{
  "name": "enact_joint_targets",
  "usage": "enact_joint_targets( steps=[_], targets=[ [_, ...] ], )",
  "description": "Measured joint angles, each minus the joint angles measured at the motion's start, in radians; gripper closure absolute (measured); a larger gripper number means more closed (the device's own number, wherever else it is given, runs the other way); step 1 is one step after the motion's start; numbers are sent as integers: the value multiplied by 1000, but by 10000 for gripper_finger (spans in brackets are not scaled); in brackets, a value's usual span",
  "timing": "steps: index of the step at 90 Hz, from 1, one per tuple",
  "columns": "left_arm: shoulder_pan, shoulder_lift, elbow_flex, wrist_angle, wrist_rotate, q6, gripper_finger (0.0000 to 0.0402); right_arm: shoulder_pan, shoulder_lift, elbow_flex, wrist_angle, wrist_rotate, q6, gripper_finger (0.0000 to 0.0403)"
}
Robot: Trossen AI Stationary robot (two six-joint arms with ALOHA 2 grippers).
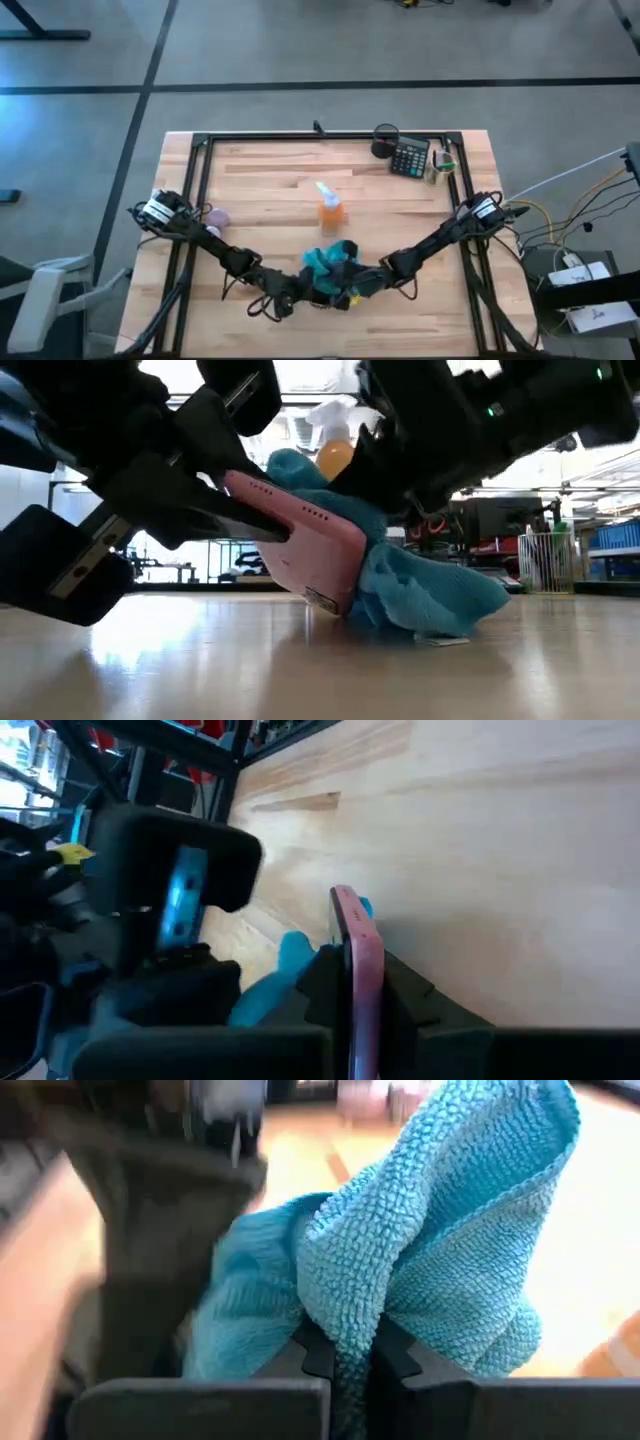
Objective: Apply microfiber cloth
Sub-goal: Wipe the cellphone with the microfiber cloth
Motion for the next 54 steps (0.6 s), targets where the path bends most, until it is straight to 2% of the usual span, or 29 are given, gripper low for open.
enact_joint_targets(
  steps=[11,27,38,54],
  targets=[
    [-2,0,5,13,-26,11,393,13,99,-34,320,8,-23,403],
    [-3,2,1,11,-31,11,393,10,283,26,595,19,-15,403],
    [-7,2,0,10,-29,11,393,11,356,69,695,14,-15,403],
    [-7,2,-1,15,-33,9,393,13,351,71,697,-19,-28,403]
  ],
)
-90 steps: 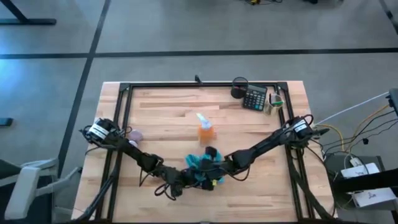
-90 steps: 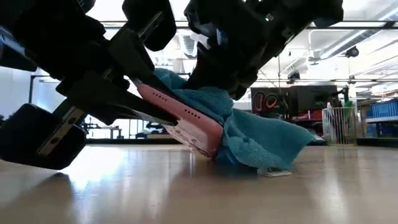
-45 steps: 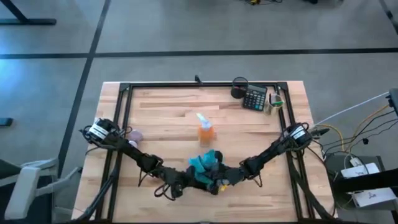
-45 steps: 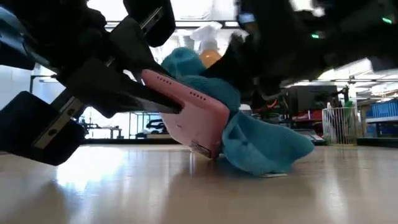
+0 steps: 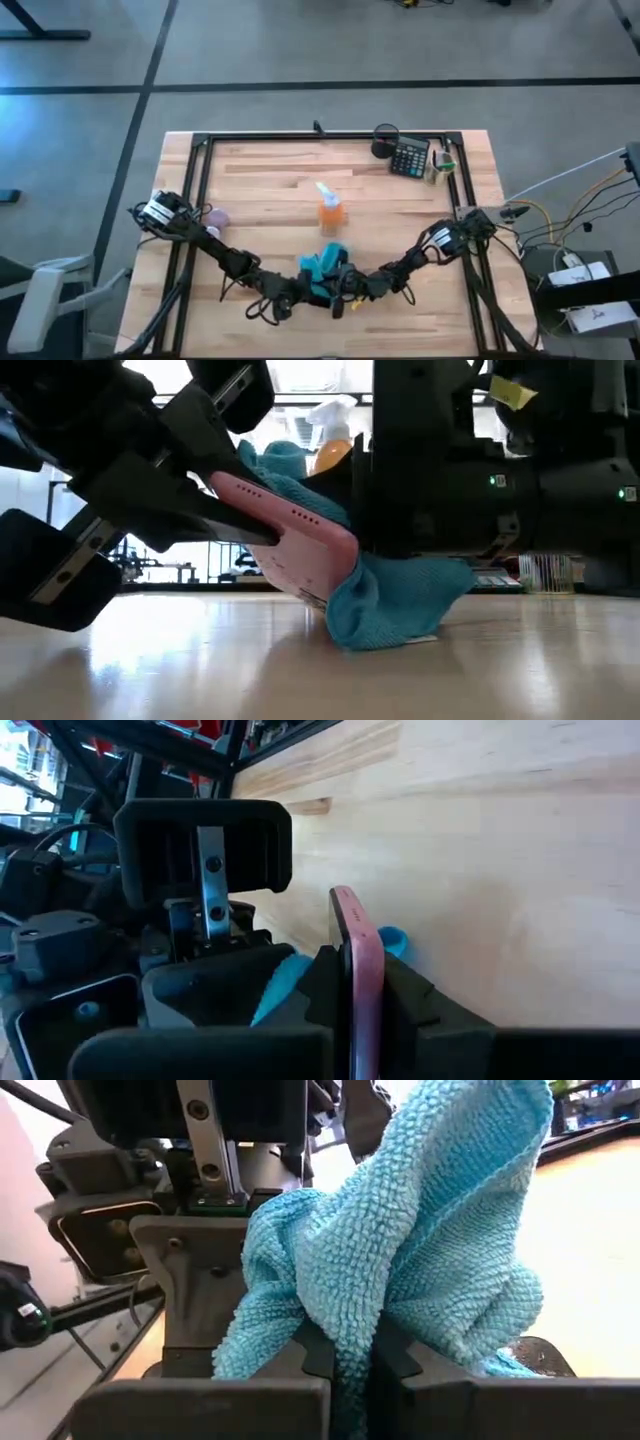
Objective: Apply microfiber cloth
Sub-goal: Wipe the cellphone with the microfiber cloth
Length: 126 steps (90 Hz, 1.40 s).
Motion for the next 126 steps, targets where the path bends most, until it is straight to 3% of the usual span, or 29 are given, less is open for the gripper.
enact_joint_targets(
  steps=[28,55,108,126],
  targets=[
    [-1,0,0,20,-2,7,393,4,-10,-7,-12,-21,-30,403],
    [-4,1,2,9,-33,24,393,-64,-15,-63,-15,-57,-13,403],
    [-7,0,3,25,-2,7,393,-165,-11,-124,14,23,-49,403],
    [-9,-2,4,30,10,2,393,-156,-10,-112,15,-60,-18,403]
  ],
)
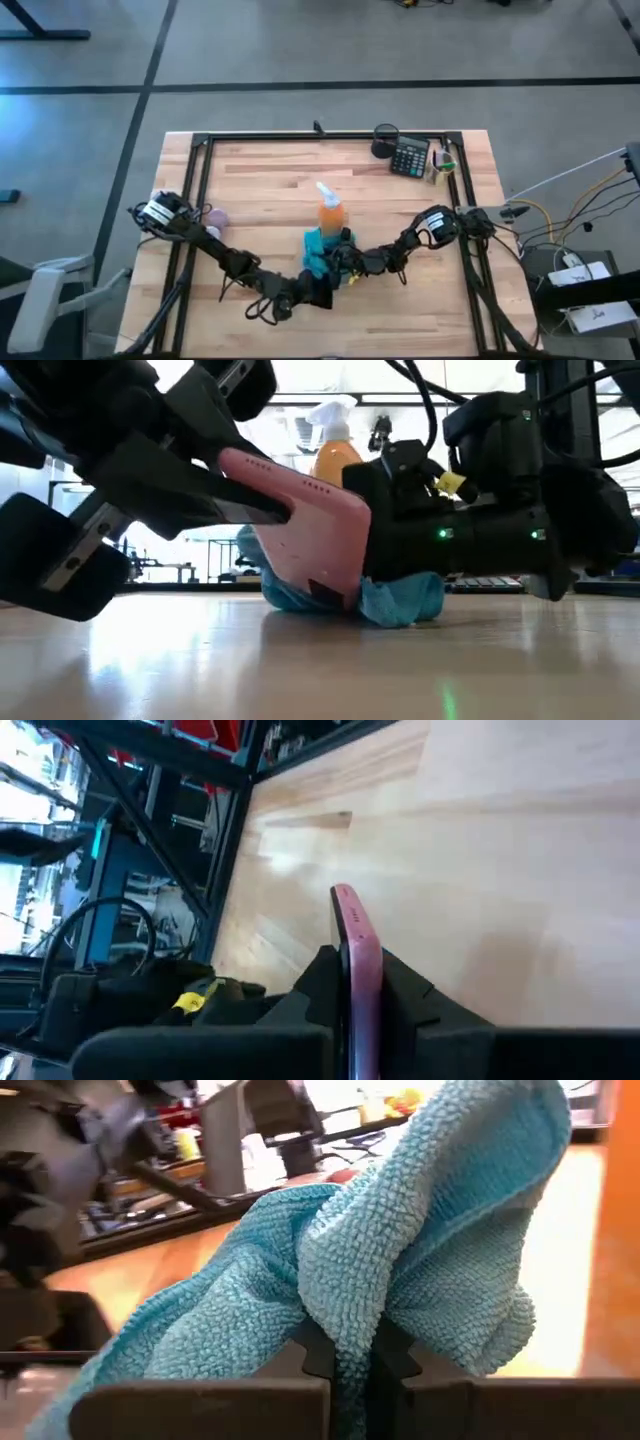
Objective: Apply microfiber cloth
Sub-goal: Wipe the cellphone with the microfiber cloth
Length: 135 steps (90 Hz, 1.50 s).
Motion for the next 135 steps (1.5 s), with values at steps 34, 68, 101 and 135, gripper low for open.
enact_joint_targets(
  steps=[34,68,101,135],
  targets=[
    [0,0,0,8,-13,-1,393,75,0,79,14,-144,48,403],
    [3,1,6,-16,-37,20,393,56,-7,84,-71,-128,105,403],
    [5,2,6,-26,-42,-9,393,-24,-9,36,-126,-107,115,403],
    [3,-1,6,-28,-27,-31,393,-45,-110,-110,-192,-39,85,403]
  ],
)
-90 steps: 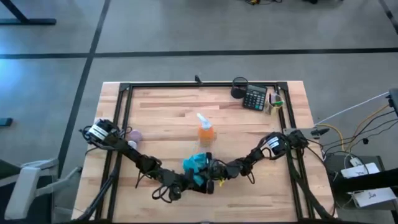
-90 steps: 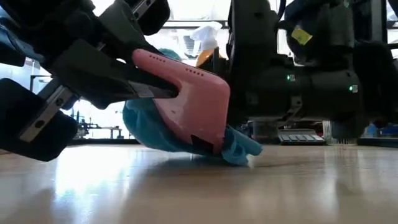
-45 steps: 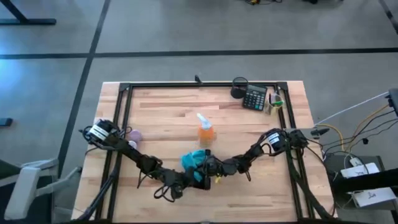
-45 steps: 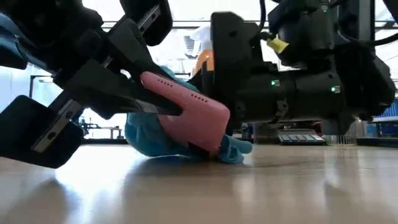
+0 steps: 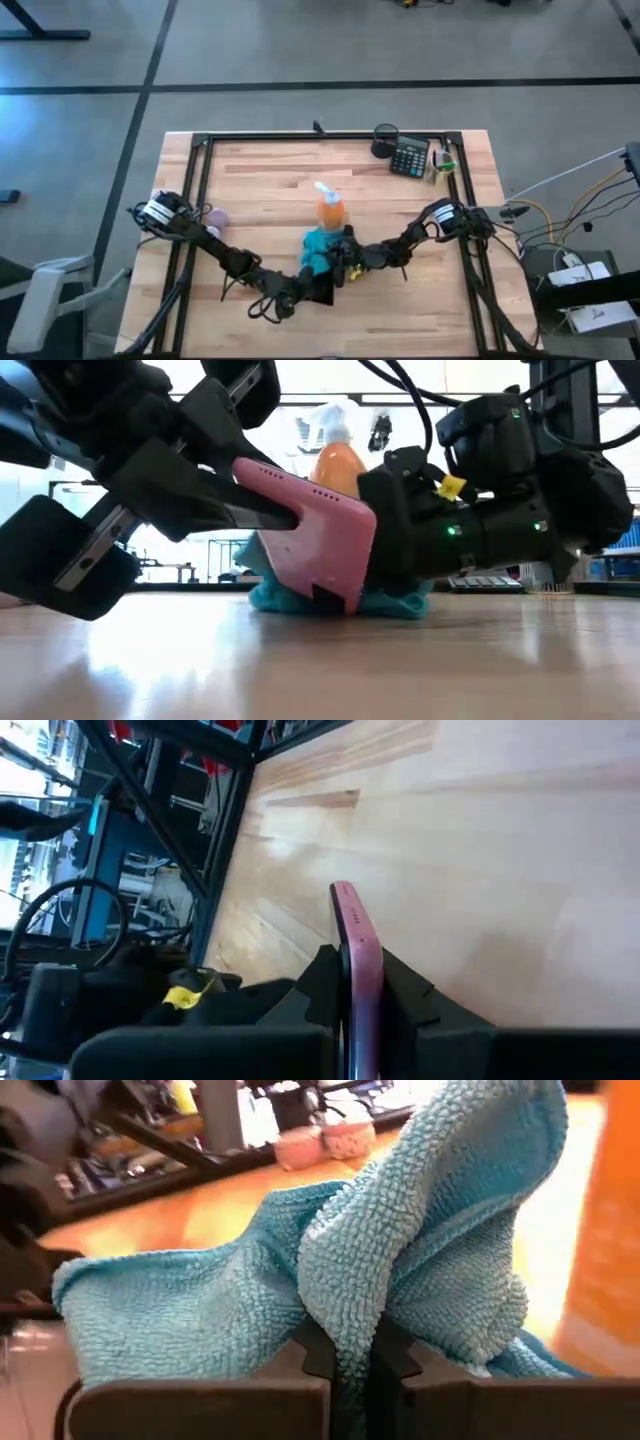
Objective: Apply microfiber cloth
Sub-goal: Wipe the cellphone with the microfiber cloth
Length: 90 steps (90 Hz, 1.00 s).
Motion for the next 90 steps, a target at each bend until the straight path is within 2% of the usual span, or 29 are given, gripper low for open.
enact_joint_targets(
  steps=[27,54,63,73,90],
  targets=[
    [-2,-1,0,-4,-12,-26,393,99,-32,10,-4,-25,75,403],
    [0,-1,-1,-10,-13,-32,393,231,-35,85,-21,27,155,403],
    [0,-1,-1,-10,-7,-33,393,266,-35,113,-58,55,205,403],
    [0,0,-1,-10,-5,-31,393,302,-39,134,-126,145,242,403],
    [4,2,-2,-23,-32,-21,393,289,-42,133,-207,230,244,403]
  ],
)
